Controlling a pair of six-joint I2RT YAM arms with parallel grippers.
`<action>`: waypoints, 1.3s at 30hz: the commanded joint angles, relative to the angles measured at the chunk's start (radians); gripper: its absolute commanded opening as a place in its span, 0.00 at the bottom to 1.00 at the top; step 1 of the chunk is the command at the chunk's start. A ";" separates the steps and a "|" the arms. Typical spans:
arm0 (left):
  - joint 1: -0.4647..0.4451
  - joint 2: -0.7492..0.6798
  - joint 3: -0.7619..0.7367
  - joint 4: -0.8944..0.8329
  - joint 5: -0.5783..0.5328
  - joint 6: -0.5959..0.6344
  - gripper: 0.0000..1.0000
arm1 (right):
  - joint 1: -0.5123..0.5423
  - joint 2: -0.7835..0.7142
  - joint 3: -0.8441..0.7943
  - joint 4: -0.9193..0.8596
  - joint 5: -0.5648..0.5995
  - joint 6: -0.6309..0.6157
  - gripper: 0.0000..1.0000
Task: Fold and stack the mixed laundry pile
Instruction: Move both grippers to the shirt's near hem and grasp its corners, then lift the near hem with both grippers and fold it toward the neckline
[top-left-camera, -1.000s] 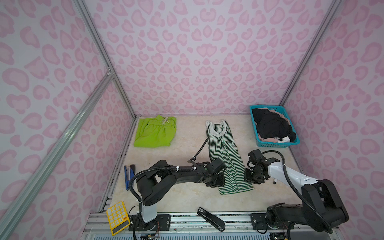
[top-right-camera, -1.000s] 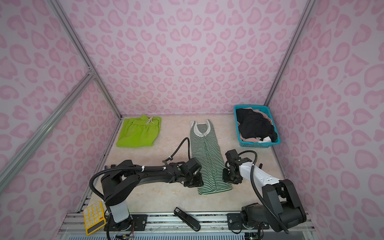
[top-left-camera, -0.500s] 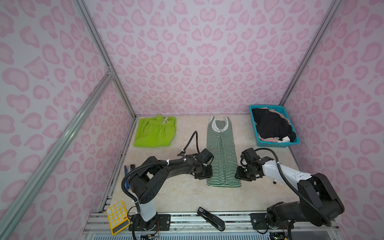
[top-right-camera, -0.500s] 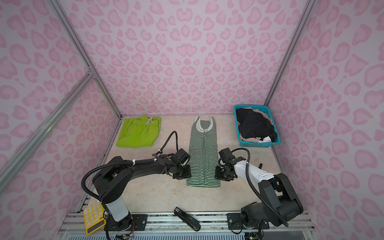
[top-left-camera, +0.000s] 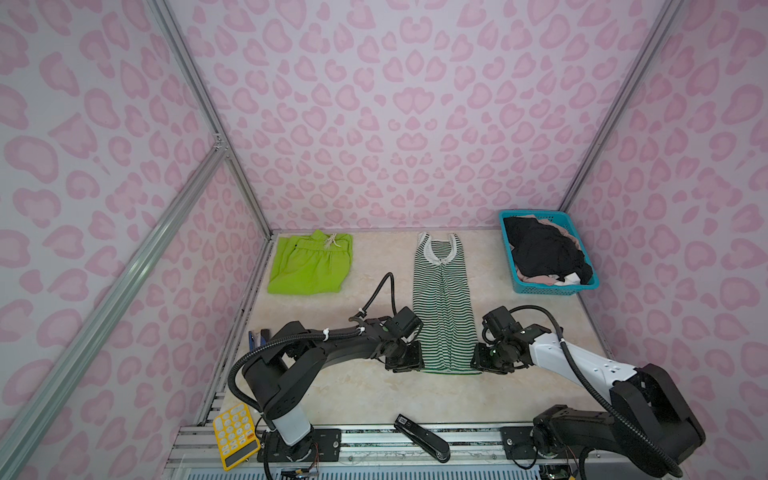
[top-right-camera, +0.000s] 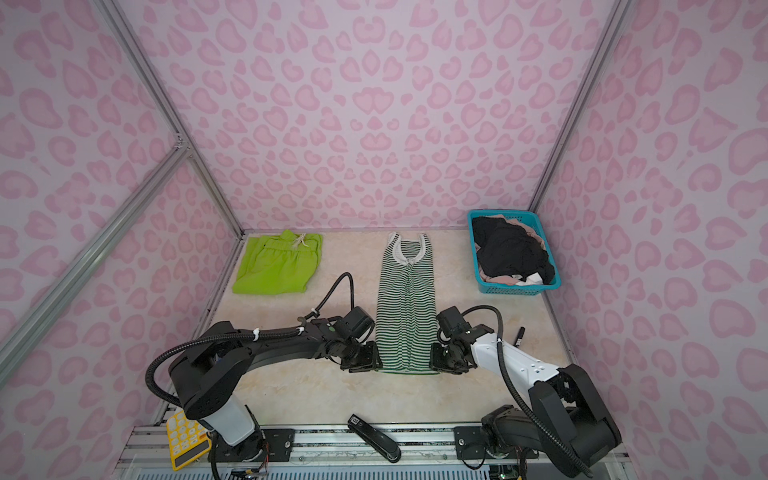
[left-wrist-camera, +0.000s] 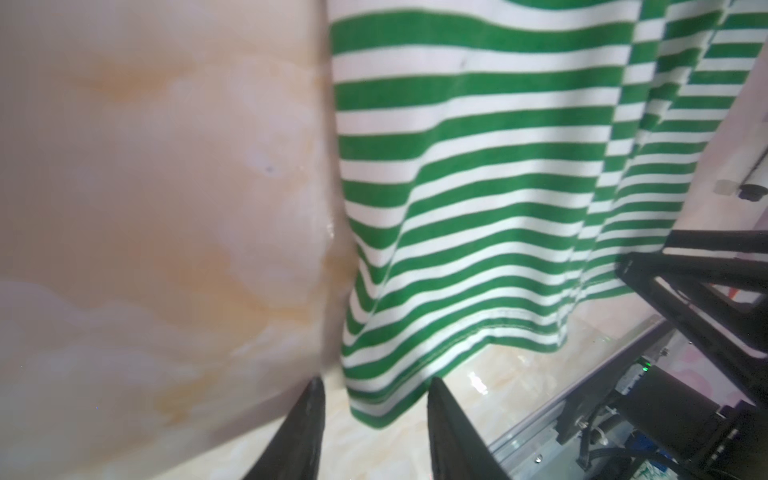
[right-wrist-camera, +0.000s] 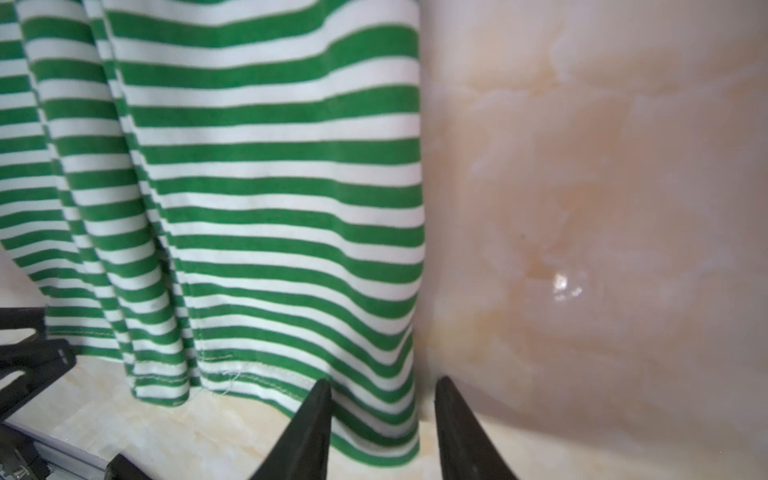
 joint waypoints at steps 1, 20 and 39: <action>-0.002 0.025 -0.015 -0.020 -0.022 -0.025 0.41 | 0.001 0.015 -0.027 0.005 -0.006 0.008 0.39; -0.059 -0.118 -0.033 -0.102 -0.084 -0.107 0.03 | 0.091 -0.165 -0.012 -0.157 0.043 0.045 0.00; 0.042 -0.139 0.212 -0.248 -0.107 -0.024 0.02 | 0.092 -0.149 0.260 -0.222 0.163 0.005 0.00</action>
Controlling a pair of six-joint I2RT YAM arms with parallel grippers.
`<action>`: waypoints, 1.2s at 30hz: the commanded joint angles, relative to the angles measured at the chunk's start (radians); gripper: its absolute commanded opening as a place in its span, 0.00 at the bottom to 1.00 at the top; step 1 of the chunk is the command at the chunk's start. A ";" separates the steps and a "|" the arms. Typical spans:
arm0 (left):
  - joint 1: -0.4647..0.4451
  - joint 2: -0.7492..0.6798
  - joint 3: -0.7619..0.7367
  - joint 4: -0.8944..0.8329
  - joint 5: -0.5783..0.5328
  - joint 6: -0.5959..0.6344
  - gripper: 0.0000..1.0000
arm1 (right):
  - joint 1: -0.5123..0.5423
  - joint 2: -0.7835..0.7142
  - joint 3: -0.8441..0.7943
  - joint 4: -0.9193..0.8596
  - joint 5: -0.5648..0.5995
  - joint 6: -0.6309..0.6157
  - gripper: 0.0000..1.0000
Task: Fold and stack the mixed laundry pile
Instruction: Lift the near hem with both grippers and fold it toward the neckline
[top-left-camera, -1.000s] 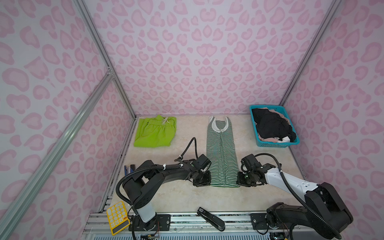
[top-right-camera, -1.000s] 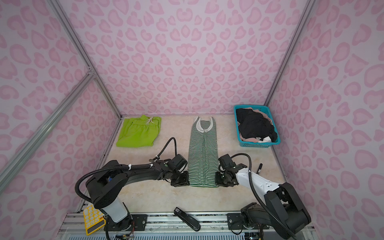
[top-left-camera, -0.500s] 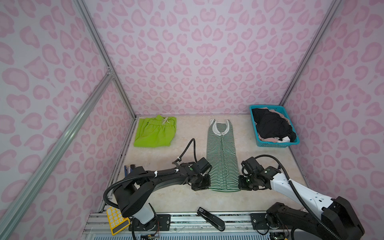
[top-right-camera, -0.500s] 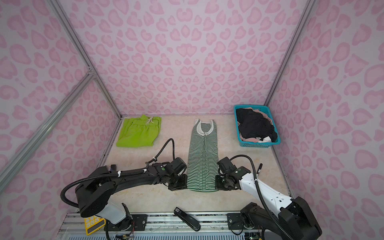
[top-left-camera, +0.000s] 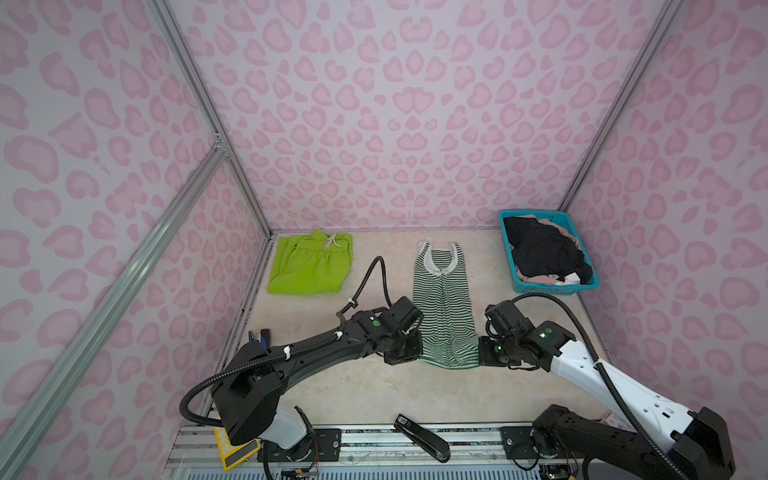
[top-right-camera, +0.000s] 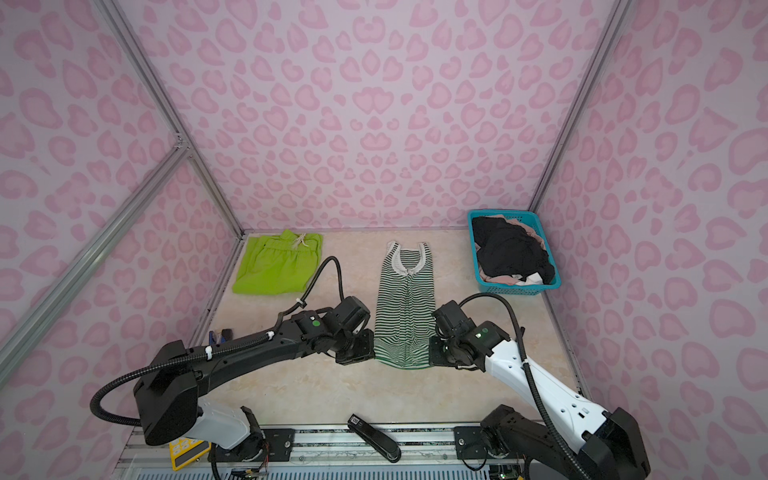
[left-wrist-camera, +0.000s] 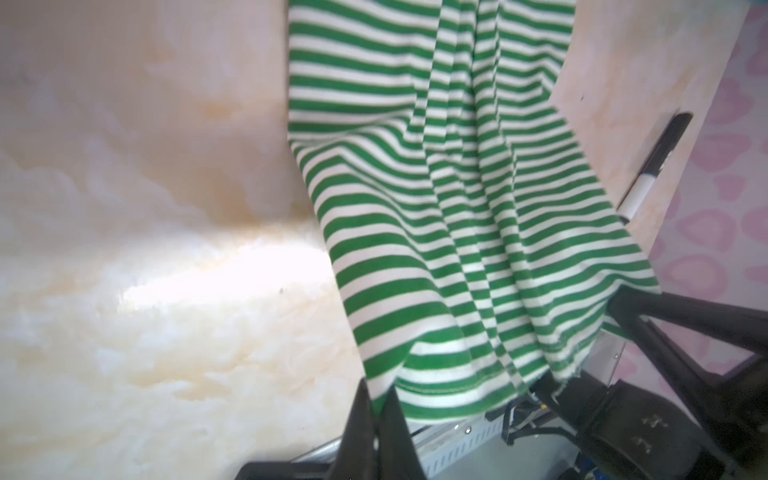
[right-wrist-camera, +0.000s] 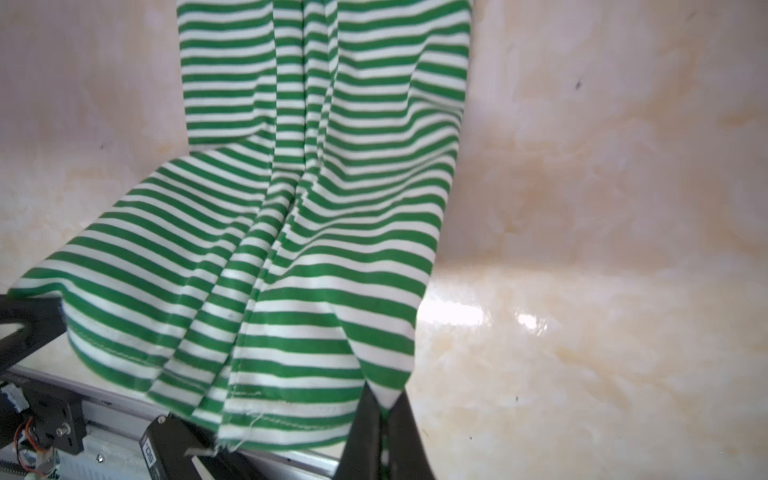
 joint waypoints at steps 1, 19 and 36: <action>0.067 0.058 0.080 -0.025 0.017 0.094 0.02 | -0.041 0.066 0.050 0.071 -0.002 -0.059 0.00; 0.311 0.529 0.506 -0.072 0.231 0.328 0.02 | -0.314 0.627 0.331 0.263 -0.253 -0.193 0.11; 0.369 0.609 0.657 -0.041 0.402 0.398 0.03 | -0.343 0.666 0.426 0.265 -0.266 -0.222 0.01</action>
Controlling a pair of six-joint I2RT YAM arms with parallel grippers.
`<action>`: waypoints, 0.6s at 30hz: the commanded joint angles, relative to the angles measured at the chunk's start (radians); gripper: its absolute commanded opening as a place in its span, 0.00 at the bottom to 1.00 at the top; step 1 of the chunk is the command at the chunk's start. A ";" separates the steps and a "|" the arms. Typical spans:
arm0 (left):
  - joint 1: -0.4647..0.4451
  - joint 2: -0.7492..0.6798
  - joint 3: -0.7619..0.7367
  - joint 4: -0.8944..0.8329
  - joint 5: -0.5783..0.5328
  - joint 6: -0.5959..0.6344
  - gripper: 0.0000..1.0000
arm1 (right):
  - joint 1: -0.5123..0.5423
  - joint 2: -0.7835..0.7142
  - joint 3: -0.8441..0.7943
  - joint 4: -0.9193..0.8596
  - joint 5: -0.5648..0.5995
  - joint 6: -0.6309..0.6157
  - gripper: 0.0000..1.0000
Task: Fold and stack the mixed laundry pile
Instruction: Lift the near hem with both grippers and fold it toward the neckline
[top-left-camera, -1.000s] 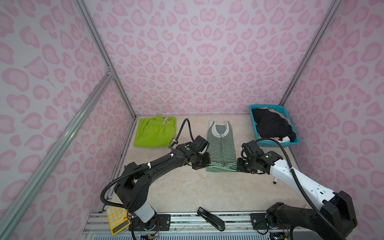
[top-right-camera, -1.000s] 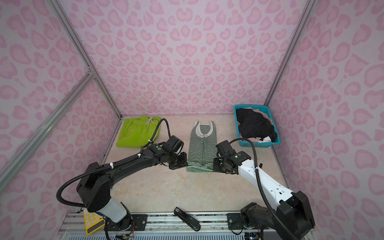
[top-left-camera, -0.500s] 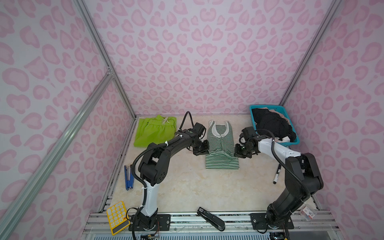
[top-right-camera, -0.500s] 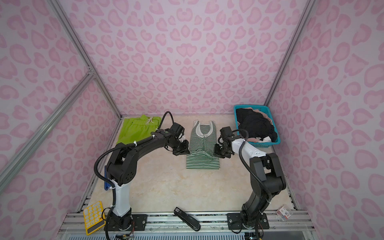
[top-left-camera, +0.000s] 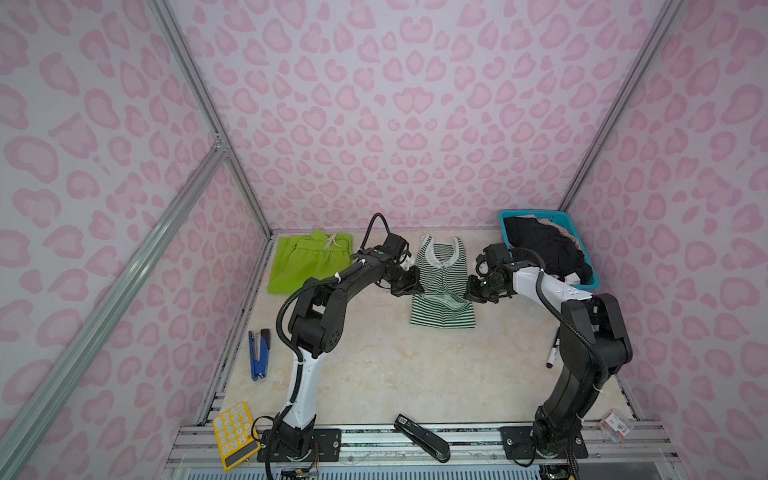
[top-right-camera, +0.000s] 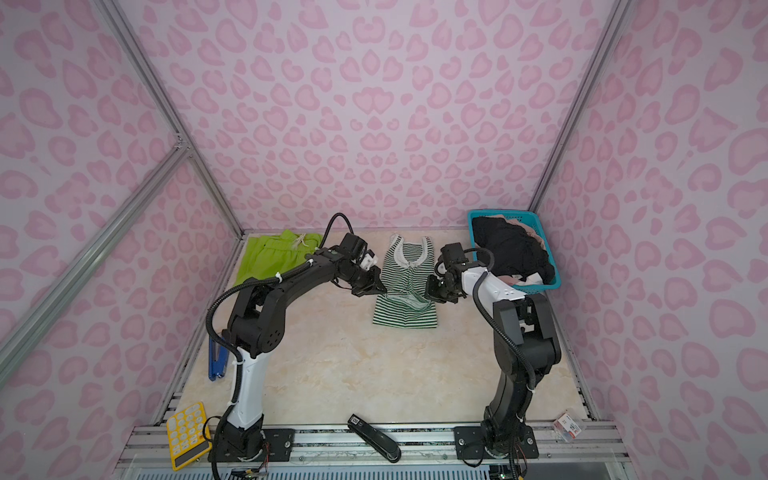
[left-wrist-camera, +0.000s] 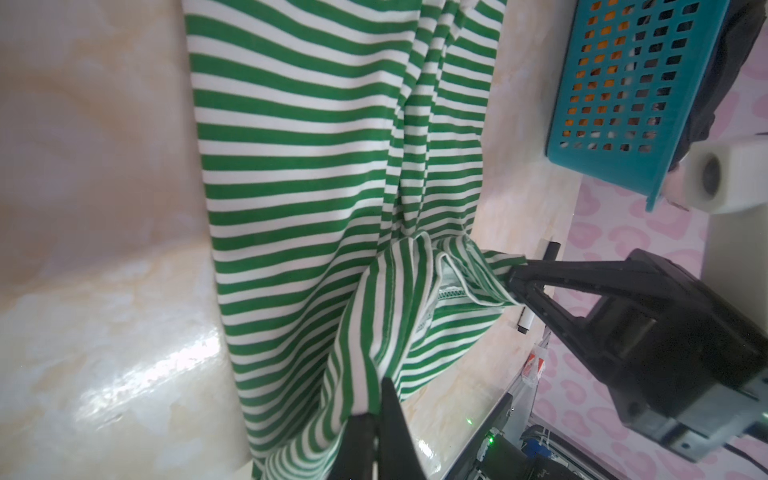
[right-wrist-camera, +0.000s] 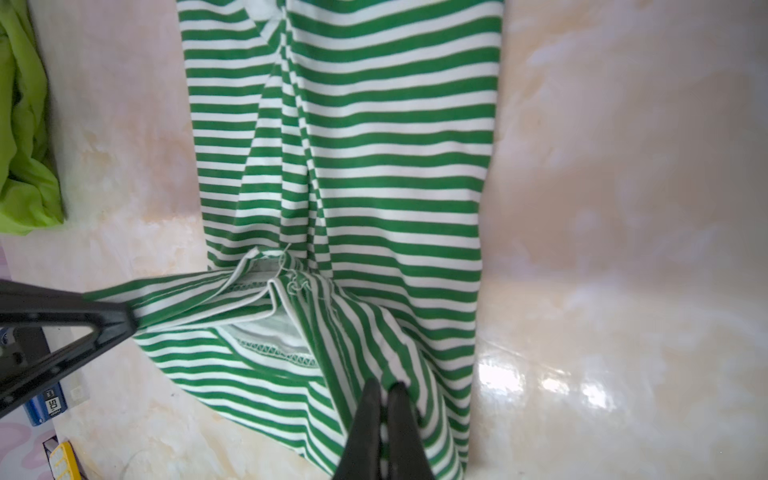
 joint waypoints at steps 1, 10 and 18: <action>0.005 -0.065 -0.031 -0.007 0.007 0.019 0.03 | 0.000 -0.037 -0.018 -0.027 -0.004 -0.019 0.01; -0.016 -0.320 -0.371 0.056 -0.003 -0.007 0.03 | 0.027 -0.264 -0.233 -0.051 -0.029 -0.023 0.00; -0.149 -0.556 -0.637 0.085 -0.090 -0.068 0.03 | 0.116 -0.586 -0.449 -0.113 0.011 0.053 0.00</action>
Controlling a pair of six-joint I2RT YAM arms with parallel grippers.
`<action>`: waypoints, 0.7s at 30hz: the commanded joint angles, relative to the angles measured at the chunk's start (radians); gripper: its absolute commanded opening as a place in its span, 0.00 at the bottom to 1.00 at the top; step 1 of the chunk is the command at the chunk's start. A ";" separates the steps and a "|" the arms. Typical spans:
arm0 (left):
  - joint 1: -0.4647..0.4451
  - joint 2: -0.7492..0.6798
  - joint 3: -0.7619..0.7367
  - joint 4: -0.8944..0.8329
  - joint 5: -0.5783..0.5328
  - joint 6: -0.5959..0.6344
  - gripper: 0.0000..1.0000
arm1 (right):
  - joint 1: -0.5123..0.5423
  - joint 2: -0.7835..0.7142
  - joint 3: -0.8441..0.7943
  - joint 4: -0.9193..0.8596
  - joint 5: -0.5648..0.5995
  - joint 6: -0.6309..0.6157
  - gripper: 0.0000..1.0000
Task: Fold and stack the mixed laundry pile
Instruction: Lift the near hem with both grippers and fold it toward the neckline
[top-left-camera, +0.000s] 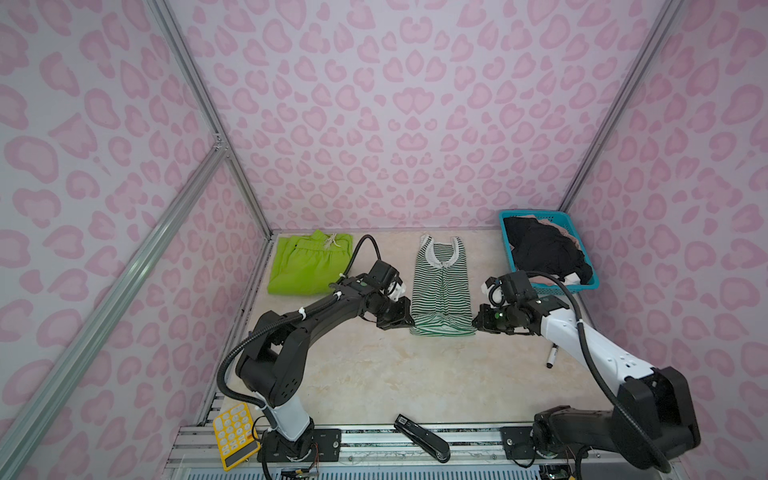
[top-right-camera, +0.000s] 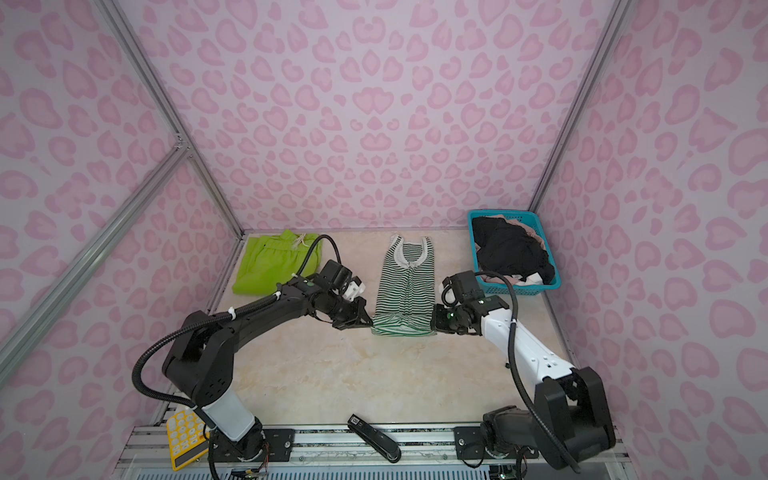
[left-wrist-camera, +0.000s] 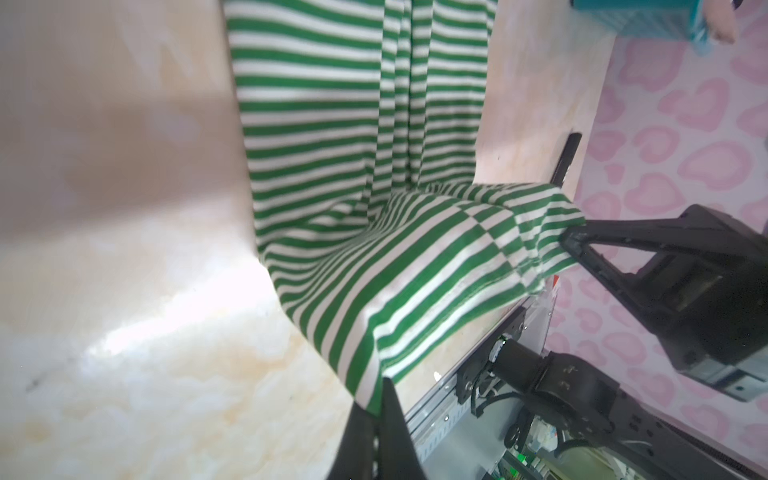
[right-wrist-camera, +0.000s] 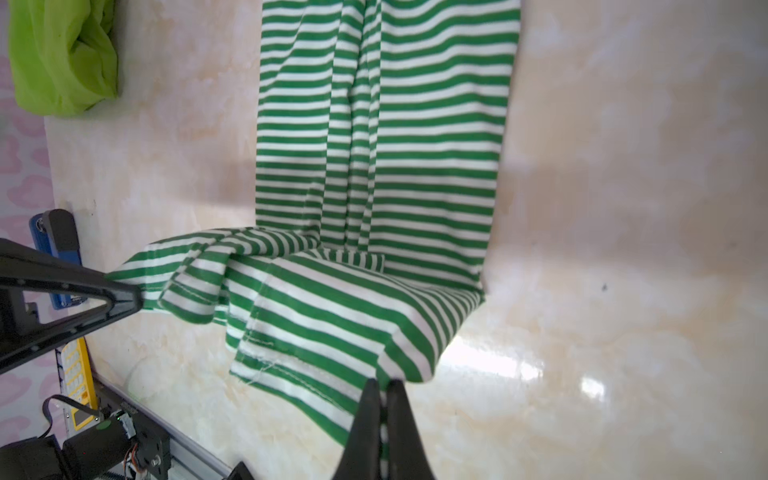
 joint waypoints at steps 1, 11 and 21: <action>-0.065 -0.064 -0.073 0.022 -0.069 -0.040 0.03 | 0.042 -0.076 -0.063 -0.055 0.027 0.054 0.00; -0.252 -0.268 -0.286 0.055 -0.216 -0.230 0.02 | 0.188 -0.292 -0.220 -0.168 0.095 0.169 0.00; -0.407 -0.337 -0.239 -0.028 -0.298 -0.317 0.02 | 0.293 -0.517 -0.175 -0.362 0.213 0.281 0.00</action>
